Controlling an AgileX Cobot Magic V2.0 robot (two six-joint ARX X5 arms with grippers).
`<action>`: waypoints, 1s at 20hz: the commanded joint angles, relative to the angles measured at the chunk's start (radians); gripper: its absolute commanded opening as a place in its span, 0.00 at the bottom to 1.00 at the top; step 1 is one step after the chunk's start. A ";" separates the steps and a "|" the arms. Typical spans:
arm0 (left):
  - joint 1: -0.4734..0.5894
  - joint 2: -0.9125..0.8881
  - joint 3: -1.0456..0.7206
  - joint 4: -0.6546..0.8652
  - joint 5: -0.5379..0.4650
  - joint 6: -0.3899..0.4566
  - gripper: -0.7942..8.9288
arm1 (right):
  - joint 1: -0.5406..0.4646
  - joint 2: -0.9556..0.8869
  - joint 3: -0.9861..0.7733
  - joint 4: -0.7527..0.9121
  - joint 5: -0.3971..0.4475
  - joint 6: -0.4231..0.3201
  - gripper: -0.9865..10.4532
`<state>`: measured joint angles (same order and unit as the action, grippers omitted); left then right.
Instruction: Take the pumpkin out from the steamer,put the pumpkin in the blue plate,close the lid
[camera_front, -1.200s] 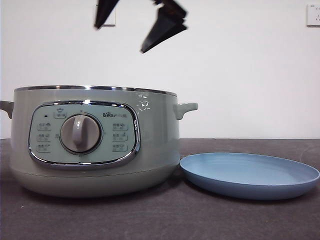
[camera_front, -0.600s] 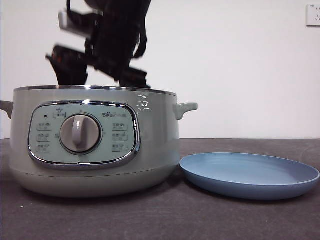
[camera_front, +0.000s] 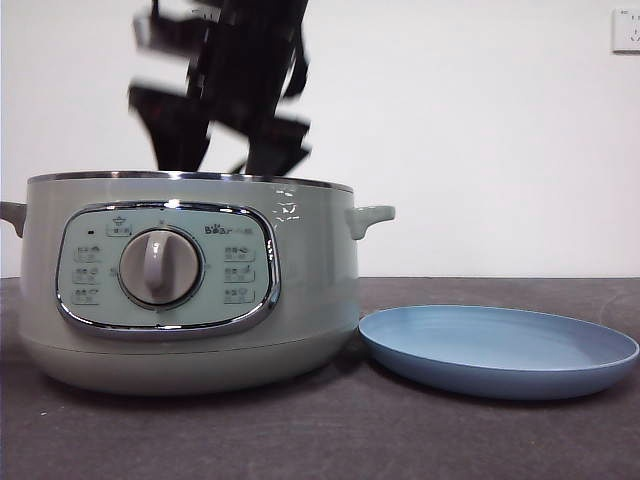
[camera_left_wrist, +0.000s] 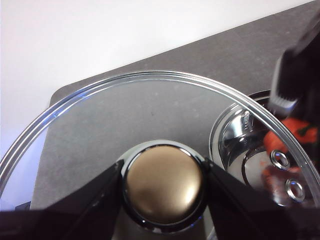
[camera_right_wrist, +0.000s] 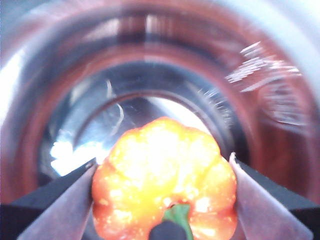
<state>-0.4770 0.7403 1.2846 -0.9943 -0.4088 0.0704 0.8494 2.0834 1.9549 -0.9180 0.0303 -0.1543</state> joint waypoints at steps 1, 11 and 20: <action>0.000 -0.010 0.012 0.051 -0.009 0.004 0.07 | -0.026 -0.083 -0.002 -0.049 0.003 -0.006 0.09; 0.000 -0.010 0.012 0.104 -0.007 0.006 0.07 | -0.376 -0.356 -0.246 -0.383 0.038 0.212 0.08; 0.000 0.019 0.012 0.137 -0.005 0.006 0.07 | -0.374 -0.574 -0.810 0.158 0.047 0.239 0.08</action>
<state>-0.4770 0.7677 1.2850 -0.9024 -0.4080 0.0704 0.4721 1.5005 1.1641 -0.7750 0.0784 0.0734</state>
